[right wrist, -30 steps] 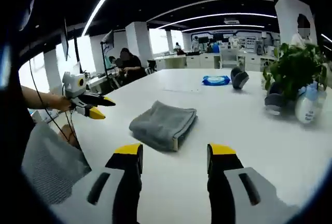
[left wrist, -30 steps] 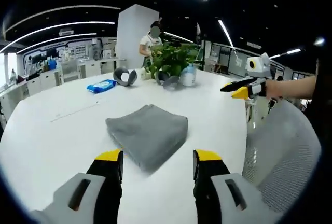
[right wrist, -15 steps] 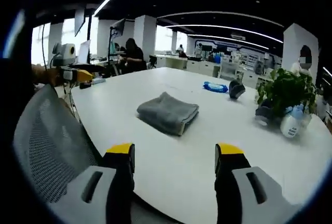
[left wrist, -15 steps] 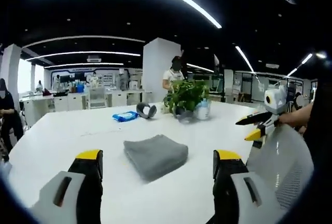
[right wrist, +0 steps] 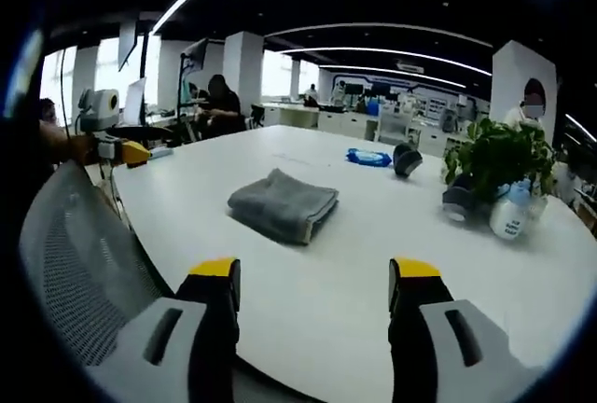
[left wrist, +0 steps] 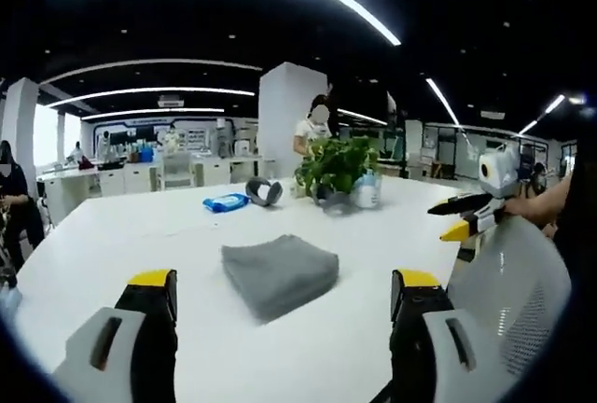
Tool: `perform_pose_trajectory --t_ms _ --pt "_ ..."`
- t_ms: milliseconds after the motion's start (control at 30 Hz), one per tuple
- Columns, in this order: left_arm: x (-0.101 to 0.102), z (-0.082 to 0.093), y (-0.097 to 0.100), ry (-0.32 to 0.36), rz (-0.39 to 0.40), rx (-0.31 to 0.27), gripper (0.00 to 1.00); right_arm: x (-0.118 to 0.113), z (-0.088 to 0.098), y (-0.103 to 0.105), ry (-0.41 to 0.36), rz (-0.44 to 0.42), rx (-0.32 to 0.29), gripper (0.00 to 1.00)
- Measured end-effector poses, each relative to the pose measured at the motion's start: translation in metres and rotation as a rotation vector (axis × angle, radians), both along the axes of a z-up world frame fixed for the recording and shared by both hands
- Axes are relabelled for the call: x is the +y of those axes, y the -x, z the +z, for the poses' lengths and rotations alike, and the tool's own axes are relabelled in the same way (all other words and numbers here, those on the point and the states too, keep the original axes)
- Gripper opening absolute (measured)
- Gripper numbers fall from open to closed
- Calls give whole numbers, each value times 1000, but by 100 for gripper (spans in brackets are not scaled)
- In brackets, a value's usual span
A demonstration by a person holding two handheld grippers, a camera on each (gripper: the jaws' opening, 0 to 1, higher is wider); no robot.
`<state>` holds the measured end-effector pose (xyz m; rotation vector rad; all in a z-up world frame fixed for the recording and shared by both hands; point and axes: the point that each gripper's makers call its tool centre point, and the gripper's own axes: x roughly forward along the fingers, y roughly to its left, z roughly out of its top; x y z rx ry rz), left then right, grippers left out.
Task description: Fold the towel on the table until its edges align and the towel forms a compact rectangular stack.
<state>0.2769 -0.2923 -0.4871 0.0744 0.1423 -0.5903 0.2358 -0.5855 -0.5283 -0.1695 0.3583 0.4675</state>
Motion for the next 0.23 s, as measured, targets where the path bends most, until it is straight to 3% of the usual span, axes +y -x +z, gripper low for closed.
perform_pose_trajectory --t_ms 133,233 --pt "5 2 -1 -26 23 -22 99 5 -9 3 17 26 46 63" --pt "9 -4 -1 -33 36 7 99 9 -14 7 36 55 77 59"
